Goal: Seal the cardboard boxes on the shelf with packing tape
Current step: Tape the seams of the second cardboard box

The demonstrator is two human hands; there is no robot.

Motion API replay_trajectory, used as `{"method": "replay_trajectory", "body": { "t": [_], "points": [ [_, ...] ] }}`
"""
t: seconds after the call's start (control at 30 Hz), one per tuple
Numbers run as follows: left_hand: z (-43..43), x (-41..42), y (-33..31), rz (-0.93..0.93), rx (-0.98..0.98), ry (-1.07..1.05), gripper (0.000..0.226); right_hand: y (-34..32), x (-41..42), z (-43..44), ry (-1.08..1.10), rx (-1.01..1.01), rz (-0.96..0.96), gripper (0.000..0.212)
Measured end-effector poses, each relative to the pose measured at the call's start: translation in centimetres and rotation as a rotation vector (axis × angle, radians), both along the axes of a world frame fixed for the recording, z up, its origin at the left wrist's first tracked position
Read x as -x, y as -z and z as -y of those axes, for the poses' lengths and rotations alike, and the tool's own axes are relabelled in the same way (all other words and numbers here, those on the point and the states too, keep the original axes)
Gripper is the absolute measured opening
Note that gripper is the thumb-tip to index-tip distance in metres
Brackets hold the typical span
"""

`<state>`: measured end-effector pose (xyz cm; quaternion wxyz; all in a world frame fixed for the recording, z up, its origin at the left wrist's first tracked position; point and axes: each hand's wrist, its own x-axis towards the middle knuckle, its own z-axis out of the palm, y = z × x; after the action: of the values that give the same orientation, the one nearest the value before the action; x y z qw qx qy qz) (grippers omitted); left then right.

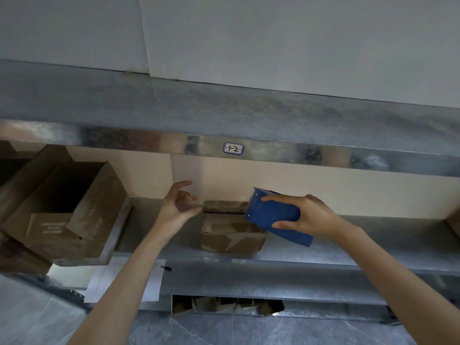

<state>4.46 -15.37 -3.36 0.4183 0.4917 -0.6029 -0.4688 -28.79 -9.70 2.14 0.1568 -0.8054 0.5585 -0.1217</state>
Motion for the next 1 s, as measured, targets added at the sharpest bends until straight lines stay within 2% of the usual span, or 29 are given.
{"method": "replay_trajectory", "body": {
  "t": [0.1, 0.2, 0.7, 1.0],
  "points": [
    [-0.5, 1.6, 1.4, 0.097, 0.051, -0.002, 0.085, 0.3, 0.2, 0.2, 0.073, -0.077, 0.085, 0.057],
    [-0.4, 2.1, 3.0, 0.14, 0.037, -0.003, 0.093, 0.5, 0.4, 0.6, 0.109, -0.125, 0.138, 0.055],
    [0.0, 1.7, 4.9, 0.149, 0.061, -0.021, 0.087, 1.1, 1.2, 3.0, 0.112, -0.386, 0.293, 0.048],
    [0.1, 1.8, 4.9, 0.149, 0.04, -0.024, 0.083, 1.4, 1.8, 4.6, 0.088, -0.469, 0.355, 0.047]
  ]
}}
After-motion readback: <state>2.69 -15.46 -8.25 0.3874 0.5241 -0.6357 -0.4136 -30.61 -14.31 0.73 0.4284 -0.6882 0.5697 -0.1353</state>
